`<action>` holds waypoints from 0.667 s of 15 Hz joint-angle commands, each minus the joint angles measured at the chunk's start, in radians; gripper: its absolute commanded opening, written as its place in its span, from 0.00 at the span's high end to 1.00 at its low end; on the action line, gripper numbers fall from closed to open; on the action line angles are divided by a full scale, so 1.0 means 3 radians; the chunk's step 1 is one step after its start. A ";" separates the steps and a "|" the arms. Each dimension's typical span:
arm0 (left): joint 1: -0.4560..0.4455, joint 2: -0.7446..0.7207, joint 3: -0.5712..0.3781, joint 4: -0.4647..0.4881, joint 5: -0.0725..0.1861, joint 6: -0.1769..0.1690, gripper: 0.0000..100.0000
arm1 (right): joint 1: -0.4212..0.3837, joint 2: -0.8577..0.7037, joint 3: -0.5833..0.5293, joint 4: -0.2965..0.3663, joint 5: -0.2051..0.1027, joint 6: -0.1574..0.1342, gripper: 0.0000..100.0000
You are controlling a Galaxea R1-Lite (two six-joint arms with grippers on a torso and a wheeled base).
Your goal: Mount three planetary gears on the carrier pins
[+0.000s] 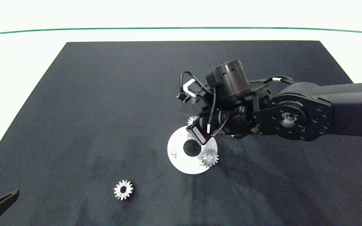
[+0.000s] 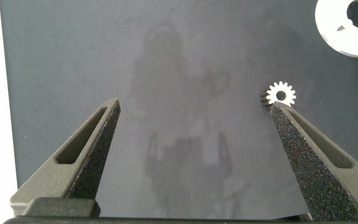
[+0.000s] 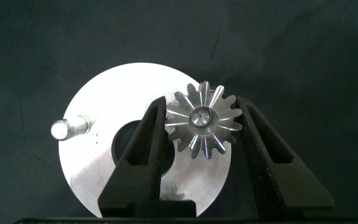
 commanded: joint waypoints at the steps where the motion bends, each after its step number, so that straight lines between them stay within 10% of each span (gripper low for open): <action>1: 0.0001 0.0003 -0.0001 0.0004 0.0001 0.0003 0.00 | 0.0002 0.0004 0.0013 0.0003 -0.0004 -0.0011 0.00; 10: 0.0001 0.0013 0.0004 -0.0017 0.0001 0.0003 0.00 | 0.0002 -0.0031 0.0023 0.0019 0.0006 -0.0006 0.00</action>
